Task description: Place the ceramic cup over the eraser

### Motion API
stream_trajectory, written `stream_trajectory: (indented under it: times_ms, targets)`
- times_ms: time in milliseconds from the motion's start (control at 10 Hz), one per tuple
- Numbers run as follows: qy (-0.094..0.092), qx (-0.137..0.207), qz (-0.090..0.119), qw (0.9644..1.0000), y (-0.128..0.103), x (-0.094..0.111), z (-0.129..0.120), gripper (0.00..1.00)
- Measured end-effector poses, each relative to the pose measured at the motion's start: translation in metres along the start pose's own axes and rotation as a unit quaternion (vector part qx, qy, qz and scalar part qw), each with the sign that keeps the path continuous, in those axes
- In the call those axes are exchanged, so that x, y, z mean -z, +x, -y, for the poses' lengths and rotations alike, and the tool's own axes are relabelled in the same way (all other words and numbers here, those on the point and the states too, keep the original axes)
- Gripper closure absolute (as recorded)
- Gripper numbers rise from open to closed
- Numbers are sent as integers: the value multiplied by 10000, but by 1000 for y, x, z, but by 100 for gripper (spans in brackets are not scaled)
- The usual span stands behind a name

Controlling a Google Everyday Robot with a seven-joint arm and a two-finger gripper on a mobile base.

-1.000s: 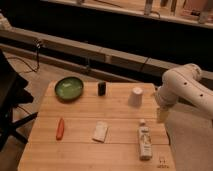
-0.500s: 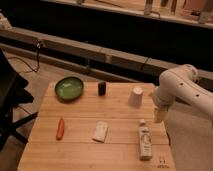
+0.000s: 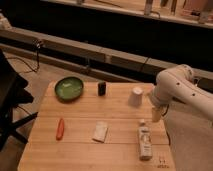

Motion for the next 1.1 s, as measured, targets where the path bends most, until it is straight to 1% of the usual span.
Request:
stream_trajectory:
  times_ms: [100,200,400,500,600,700,800,1000,1100]
  targets:
    - [66,-89,67,9999,2,8,9,20]
    - [137,-20,116,9998,-3,13,19,20]
    - [272,257,102,9992,-20,18,35,20]
    - [361,386,62,9986,-27,19,43,20]
    - [495,455,13,9977,-32,18,50,20]
    - [695,569,-50,9959,-38,15,65,20]
    - [801,643,-68,9947,-45,13,72,20]
    - [984,762,-112,9922,-47,15,91,20]
    - [999,845,-84,9914,-52,16,102,20]
